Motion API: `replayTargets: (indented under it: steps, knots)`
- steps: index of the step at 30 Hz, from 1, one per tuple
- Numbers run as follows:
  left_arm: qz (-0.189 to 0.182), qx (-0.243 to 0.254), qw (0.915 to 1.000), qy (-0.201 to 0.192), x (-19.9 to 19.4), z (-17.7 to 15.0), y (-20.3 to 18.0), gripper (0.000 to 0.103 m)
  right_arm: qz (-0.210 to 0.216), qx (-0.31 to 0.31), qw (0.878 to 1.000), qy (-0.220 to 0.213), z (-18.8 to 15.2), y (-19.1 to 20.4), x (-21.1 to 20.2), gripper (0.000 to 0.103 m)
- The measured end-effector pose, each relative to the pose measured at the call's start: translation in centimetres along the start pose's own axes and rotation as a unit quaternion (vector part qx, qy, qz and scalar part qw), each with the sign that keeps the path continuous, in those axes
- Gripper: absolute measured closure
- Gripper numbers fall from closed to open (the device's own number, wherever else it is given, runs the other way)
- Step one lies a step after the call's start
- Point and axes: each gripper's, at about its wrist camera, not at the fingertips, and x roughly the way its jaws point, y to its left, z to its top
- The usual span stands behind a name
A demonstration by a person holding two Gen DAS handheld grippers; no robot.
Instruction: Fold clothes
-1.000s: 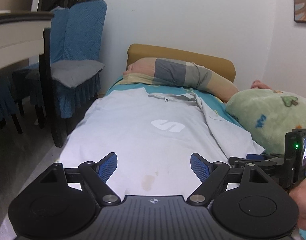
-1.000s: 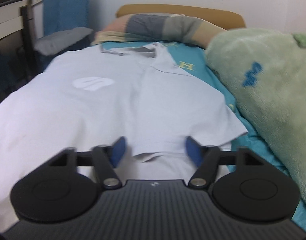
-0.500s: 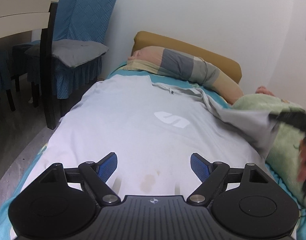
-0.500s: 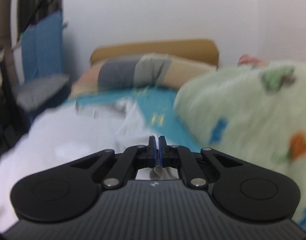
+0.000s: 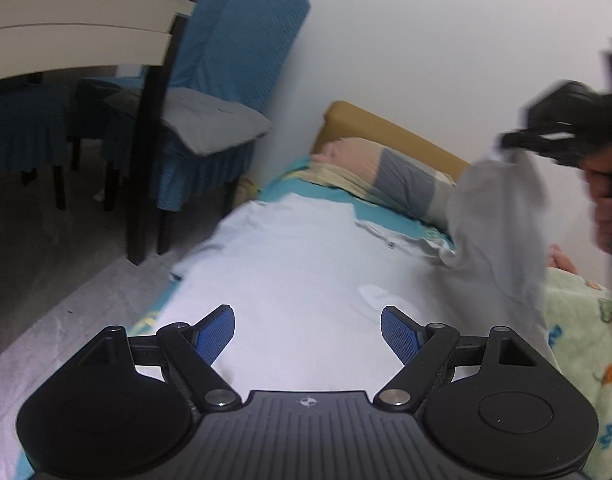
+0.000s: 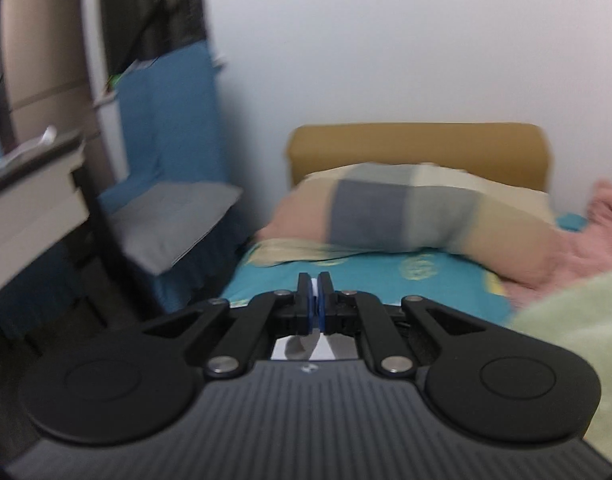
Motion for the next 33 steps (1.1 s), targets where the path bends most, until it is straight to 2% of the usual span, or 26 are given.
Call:
replayTargets:
  steps: [4, 8, 11, 16, 17, 18, 20, 24, 28, 33]
  knots:
    - [0.032, 0.007, 0.9994, 0.002, 0.8, 0.2, 1.6, 0.021, 0.007, -0.03, 0.999, 0.028, -2.9, 4.6, 6.3, 0.097]
    - [0.063, 0.009, 0.9977, 0.022, 2.6, -0.2, 3.2, 0.021, 0.013, -0.059, 0.997, 0.056, -5.8, 9.0, 12.5, 0.097]
    - [0.055, 0.0, 0.9975, 0.043, 4.1, -0.8, 4.1, 0.021, 0.002, -0.026, 0.997, 0.067, -7.9, 8.1, 14.7, 0.097]
    - [0.051, 0.014, 0.9968, 0.06, 5.6, -1.7, 3.8, 0.021, -0.009, -0.016, 0.998, 0.053, -9.2, 6.4, 15.0, 0.091]
    - [0.049, 0.016, 0.9968, 0.061, 5.7, -1.9, 3.6, 0.021, -0.01, -0.015, 0.998, 0.054, -9.3, 6.1, 14.8, 0.078]
    - [0.047, 0.019, 0.9968, 0.062, 5.7, -2.1, 3.3, 0.021, -0.003, -0.007, 0.998, 0.058, -9.2, 5.6, 14.3, 0.049]
    - [0.043, 0.025, 0.9967, 0.064, 5.8, -2.3, 2.9, 0.021, 0.01, 0.003, 0.998, 0.06, -9.3, 4.8, 12.7, 0.016]
    - [0.034, 0.026, 0.9978, 0.051, 5.0, -2.5, 2.4, 0.021, 0.036, 0.005, 0.998, 0.056, -9.6, 3.9, 7.9, 0.018]
    - [0.041, 0.048, 0.9971, 0.042, 4.1, -2.6, 1.0, 0.021, 0.048, 0.011, 0.997, 0.054, -10.9, 3.1, 0.1, 0.018]
    - [0.049, 0.086, 0.9944, 0.038, 1.5, -1.9, -1.3, 0.021, 0.052, 0.026, 0.997, 0.05, -14.2, 2.1, -11.0, 0.018]
